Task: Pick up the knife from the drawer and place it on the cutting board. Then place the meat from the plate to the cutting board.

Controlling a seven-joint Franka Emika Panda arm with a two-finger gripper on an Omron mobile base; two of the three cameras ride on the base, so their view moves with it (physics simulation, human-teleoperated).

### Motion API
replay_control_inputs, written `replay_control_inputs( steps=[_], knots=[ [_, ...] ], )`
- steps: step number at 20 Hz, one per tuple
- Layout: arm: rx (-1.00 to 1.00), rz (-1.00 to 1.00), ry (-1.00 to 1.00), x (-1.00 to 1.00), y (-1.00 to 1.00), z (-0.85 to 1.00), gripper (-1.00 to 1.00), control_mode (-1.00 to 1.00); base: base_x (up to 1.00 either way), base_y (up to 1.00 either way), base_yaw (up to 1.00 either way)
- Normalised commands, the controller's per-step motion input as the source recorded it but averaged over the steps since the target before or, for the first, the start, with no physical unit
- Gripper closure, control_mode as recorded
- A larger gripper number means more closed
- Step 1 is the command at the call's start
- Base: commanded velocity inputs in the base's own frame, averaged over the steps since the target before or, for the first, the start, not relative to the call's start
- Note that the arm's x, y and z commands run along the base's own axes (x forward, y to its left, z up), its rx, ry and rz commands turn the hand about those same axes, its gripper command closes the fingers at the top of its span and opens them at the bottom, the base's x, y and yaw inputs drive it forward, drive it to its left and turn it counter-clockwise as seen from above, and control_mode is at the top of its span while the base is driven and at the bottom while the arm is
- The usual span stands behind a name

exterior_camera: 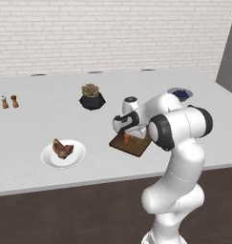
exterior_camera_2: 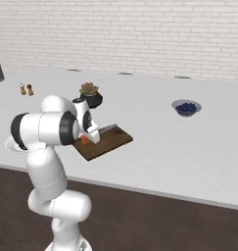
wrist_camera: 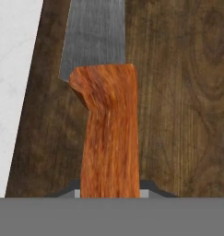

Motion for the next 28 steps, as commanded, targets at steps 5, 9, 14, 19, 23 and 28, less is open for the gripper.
replay_control_inputs(
  steps=[5, 9, 14, 19, 23, 28],
  knots=[
    [0.00, 0.00, 0.00, -0.13, 0.00, -0.02, 1.00, -1.00, 0.00, 0.00, 0.00],
    [0.00, -0.02, 0.00, -0.10, 0.00, -0.01, 1.00, -1.00, 0.00, 0.00, 0.00],
    [0.00, -0.01, -0.01, -0.03, 0.00, -0.04, 1.00, -1.00, 0.00, 0.00, 0.00],
    [0.00, 0.00, -0.03, -0.14, 0.00, 0.09, -1.00, -1.00, 0.00, 0.00, 0.00],
    [0.00, 0.00, -0.10, -0.22, 0.00, 0.56, -1.00, -1.00, 0.00, 0.00, 0.00],
    [0.01, 0.01, -0.10, -0.60, 0.11, 0.78, -1.00, -1.00, 0.00, 0.00, 0.00]
  ],
)
